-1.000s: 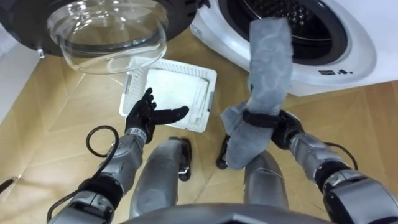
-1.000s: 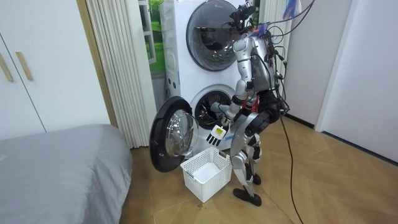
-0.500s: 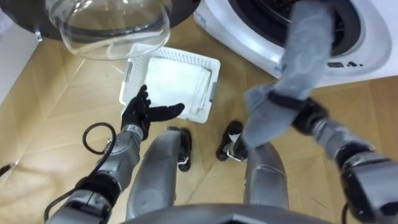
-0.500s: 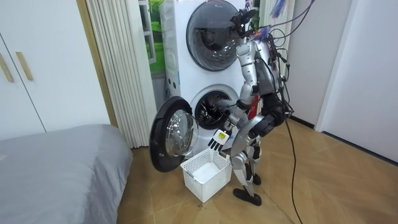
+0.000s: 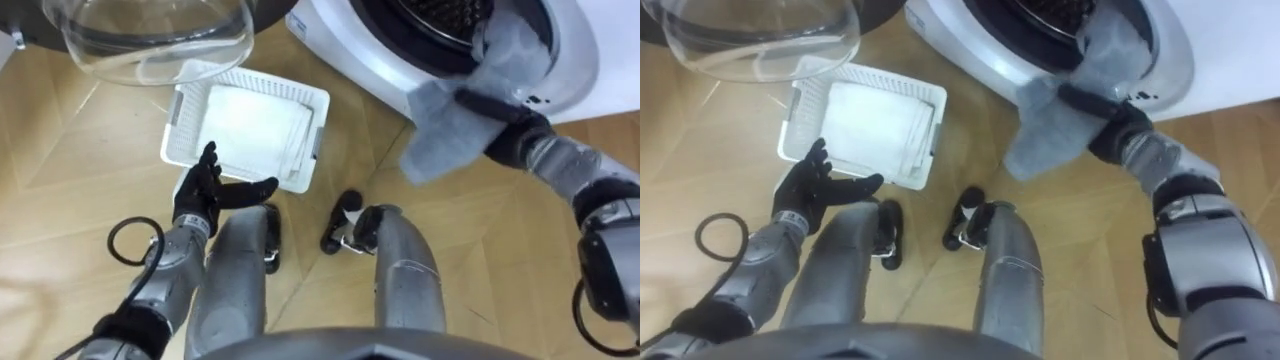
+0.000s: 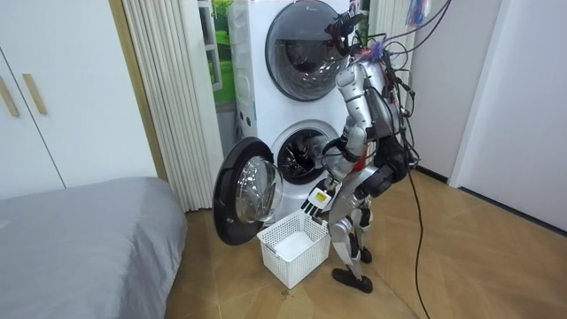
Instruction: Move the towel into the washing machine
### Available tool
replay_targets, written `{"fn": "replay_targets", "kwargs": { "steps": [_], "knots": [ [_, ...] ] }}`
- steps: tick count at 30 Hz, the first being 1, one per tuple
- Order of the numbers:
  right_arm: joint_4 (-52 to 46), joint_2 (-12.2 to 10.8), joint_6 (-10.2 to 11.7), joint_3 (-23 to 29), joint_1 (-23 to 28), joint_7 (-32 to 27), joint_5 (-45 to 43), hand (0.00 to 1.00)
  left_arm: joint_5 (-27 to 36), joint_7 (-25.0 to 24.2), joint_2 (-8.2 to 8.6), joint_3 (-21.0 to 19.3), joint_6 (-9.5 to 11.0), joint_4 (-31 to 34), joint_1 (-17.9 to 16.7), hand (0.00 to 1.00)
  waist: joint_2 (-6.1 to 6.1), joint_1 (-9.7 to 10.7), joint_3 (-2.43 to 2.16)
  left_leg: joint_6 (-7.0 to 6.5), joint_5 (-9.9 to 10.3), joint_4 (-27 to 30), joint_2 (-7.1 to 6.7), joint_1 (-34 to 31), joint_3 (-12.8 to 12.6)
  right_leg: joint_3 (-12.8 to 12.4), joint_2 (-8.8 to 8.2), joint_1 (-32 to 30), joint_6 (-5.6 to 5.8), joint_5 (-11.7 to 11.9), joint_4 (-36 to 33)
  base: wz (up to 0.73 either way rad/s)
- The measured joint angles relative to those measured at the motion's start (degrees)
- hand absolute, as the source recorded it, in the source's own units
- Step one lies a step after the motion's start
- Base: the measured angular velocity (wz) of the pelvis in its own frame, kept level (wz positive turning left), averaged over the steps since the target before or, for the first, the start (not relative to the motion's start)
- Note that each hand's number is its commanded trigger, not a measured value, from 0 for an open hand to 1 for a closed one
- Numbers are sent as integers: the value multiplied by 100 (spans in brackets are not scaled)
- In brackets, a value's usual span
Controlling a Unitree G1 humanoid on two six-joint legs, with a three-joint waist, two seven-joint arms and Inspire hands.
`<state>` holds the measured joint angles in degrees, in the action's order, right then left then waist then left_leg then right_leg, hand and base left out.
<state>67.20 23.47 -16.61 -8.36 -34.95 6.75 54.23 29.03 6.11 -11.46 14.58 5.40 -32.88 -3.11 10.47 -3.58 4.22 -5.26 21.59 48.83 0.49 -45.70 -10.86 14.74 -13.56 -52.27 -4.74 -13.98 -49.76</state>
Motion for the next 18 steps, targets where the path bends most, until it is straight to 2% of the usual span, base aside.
{"fn": "replay_targets", "kwargs": {
  "steps": [2,4,9,12,14,16,17,18],
  "knots": [
    [-41,0,-297,0,-161,-140,430,100,0,75,30,-130,0,45,-83,0,23,134,8,-48,-25,11,-52,-18,-10,-12,-69,-22,26,5,-45,9],
    [-41,0,-484,0,-244,-297,726,100,-129,169,66,-208,-1,104,-154,0,91,183,6,-65,-16,64,-97,-42,-15,-30,-133,-66,49,-15,-134,8],
    [-30,0,-577,1,-482,-692,1443,100,-383,349,143,-266,-11,254,-191,0,120,250,14,-180,42,354,-150,-327,-1,-23,-247,-290,97,-39,-356,8],
    [21,45,-577,90,-515,-734,1610,100,-400,353,143,-247,-29,254,-185,0,120,282,14,-260,73,470,-229,-437,-3,-21,-340,-394,184,-94,-496,10],
    [30,112,-577,89,-529,-732,1714,100,-452,367,118,-194,-110,254,-156,0,119,240,13,-302,85,509,-231,-521,-9,-22,-345,-464,231,-96,-491,-2],
    [70,150,-569,89,-529,-671,1782,100,-449,352,59,-167,-178,253,-101,0,113,157,11,-324,98,532,-224,-544,-17,-16,-345,-484,230,-84,-490,-2],
    [93,154,-547,89,-529,-617,1795,89,-449,327,15,-125,-199,252,-63,0,113,133,11,-328,100,539,-224,-549,-16,-13,-349,-482,231,-85,-496,0],
    [93,159,-527,89,-530,-588,1803,44,-444,322,4,-101,-211,251,-42,0,113,120,11,-329,101,544,-223,-551,-16,-16,-352,-483,231,-85,-502,0]
  ]
}}
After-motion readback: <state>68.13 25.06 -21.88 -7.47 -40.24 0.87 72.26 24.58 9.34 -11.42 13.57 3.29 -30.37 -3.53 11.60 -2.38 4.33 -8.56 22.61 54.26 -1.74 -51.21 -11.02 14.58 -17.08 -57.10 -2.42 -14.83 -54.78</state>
